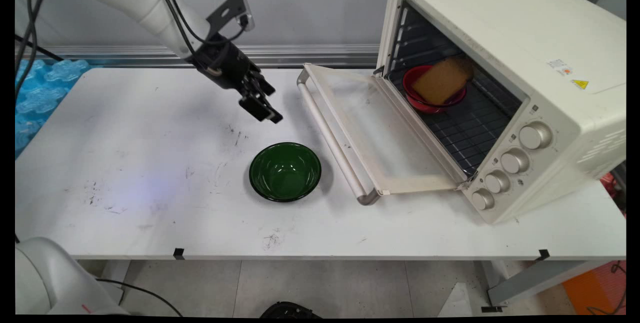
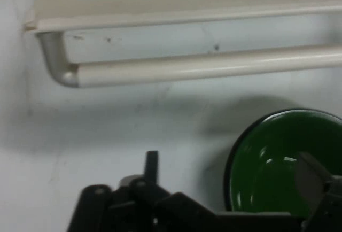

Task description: Close the oven

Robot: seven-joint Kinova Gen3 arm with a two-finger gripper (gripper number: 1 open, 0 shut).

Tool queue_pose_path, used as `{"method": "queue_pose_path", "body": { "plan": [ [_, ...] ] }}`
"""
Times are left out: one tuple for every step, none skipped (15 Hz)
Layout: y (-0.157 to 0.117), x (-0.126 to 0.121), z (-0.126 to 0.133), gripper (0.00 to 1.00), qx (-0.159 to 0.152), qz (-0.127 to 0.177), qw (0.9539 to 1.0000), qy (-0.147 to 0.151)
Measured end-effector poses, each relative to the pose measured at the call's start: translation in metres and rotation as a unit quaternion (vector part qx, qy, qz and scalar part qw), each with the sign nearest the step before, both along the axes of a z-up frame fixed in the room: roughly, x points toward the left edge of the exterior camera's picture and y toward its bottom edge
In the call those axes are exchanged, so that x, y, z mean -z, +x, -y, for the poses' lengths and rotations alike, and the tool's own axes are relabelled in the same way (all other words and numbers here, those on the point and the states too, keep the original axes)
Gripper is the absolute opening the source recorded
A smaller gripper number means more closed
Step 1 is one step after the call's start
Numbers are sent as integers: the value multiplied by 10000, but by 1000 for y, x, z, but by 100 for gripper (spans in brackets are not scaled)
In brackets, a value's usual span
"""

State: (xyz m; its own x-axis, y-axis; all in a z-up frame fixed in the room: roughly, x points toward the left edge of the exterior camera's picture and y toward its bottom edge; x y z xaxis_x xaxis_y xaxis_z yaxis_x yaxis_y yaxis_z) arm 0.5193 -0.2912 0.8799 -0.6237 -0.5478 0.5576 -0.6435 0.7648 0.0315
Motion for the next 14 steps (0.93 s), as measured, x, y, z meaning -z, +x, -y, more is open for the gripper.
{"method": "queue_pose_path", "body": {
  "plan": [
    [-2,4,0,100,0,-28,10000,-11],
    [-4,9,0,0,-4,-67,10000,-26],
    [-7,15,1,0,-8,-116,9999,-53],
    [-10,21,3,0,-9,-158,9998,-80],
    [-12,26,4,0,-8,-186,9998,-106],
    [-14,31,6,0,-7,-216,9997,-133],
    [-16,36,8,0,-9,-241,9996,-159],
    [-17,41,9,0,-13,-262,9995,-178],
    [-19,46,11,0,-13,-285,9994,-196],
    [-20,51,12,0,-14,-306,9993,-213],
    [-21,55,13,0,-17,-321,9992,-224],
    [-23,61,14,0,-21,-340,9991,-244],
    [-24,65,15,0,-22,-360,9990,-259],
    [-26,70,16,0,-20,-383,9989,-274]
  ]
}}
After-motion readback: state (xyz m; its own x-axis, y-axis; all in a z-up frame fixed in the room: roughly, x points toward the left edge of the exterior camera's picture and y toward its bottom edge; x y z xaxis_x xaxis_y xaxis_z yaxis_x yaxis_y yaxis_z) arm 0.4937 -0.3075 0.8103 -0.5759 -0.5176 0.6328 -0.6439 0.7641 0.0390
